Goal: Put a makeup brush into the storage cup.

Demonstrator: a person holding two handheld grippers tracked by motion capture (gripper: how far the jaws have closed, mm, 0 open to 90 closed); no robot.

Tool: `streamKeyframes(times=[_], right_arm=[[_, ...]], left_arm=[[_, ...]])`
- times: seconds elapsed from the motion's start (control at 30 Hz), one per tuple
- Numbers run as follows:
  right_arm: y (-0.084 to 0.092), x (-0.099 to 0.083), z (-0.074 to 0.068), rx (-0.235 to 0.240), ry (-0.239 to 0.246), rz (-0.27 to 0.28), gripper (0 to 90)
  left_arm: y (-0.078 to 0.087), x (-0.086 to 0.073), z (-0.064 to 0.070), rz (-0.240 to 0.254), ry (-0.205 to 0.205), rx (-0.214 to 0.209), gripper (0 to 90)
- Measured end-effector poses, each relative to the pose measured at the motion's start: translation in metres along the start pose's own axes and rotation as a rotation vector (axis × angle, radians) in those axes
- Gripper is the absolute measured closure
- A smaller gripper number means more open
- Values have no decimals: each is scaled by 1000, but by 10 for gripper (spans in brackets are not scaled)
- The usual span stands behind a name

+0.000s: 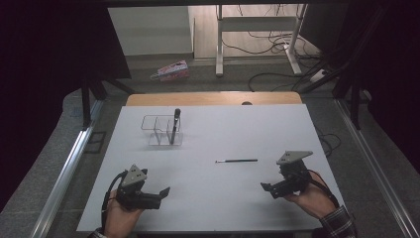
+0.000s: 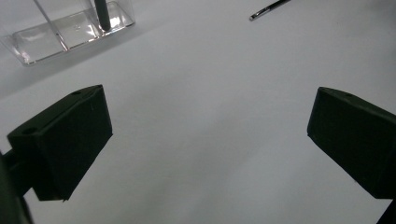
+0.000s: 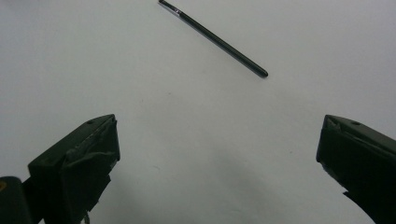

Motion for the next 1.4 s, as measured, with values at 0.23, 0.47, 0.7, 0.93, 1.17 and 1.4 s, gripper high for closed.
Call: streamKeyframes(times=[0.23, 0.47, 0.7, 0.93, 1.17, 1.4], right_arm=[[-5, 6, 7, 5, 19, -40, 0], [-9, 11, 12, 9, 44, -73, 0], [-14, 19, 16, 15, 79, -96, 14], [-20, 23, 19, 7, 145, -128, 56], [-29, 29, 21, 4, 197, -146, 87], [-35, 35, 23, 24, 204, -169, 126]], left_arm=[[0, 0, 0, 0, 6, -4, 5], [-1, -1, -1, -3, 10, -10, 5], [-2, -1, -1, -6, 9, -8, 5], [0, -2, -1, 2, 12, -9, 6], [0, -2, -1, -1, 11, -6, 6], [0, -2, -1, -2, 13, -8, 6]])
Point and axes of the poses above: each handheld gripper's, and its own axes: y roughly backward along the jaws, x roughly out of its top, z roughly to its right, the point moved 10 cm from there along -y, roughly forward along the jaws, and after that the axes turned 14 degrees about -x, right-handed, at the moved point
